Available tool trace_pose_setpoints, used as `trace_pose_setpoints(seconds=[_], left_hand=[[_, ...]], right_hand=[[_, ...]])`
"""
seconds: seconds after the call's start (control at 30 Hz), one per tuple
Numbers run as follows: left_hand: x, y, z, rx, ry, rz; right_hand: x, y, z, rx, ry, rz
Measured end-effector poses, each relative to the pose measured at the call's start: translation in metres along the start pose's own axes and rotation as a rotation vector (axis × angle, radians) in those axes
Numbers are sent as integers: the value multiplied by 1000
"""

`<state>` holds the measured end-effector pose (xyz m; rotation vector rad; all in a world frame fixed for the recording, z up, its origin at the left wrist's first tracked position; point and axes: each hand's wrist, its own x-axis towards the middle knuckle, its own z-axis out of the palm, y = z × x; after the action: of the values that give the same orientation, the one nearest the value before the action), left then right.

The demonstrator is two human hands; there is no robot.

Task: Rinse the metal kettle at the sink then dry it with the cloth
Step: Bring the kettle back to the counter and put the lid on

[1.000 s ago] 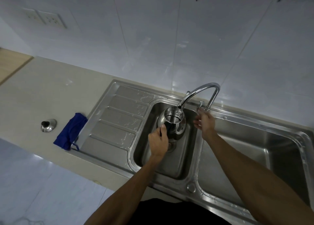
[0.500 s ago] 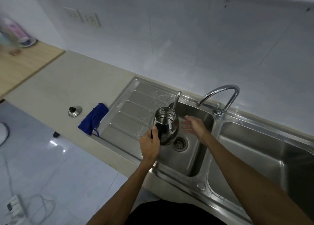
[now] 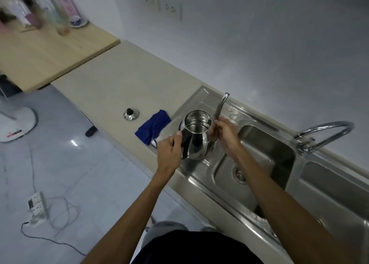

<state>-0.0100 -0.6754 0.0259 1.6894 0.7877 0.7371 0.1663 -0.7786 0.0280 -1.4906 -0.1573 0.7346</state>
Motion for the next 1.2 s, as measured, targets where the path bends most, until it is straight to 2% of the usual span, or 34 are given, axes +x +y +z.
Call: trace_pose_setpoints(seconds=[0.33, 0.63, 0.9, 1.2], left_hand=[[132, -37, -166, 45, -82, 30], [263, -63, -273, 74, -237, -53], [384, -103, -311, 284, -322, -58], [504, -148, -314, 386, -458, -120]], right_hand=[[52, -7, 202, 25, 139, 27], [136, -10, 327, 46, 80, 31], [230, -8, 397, 70, 116, 120], [310, -6, 440, 13, 210, 200]])
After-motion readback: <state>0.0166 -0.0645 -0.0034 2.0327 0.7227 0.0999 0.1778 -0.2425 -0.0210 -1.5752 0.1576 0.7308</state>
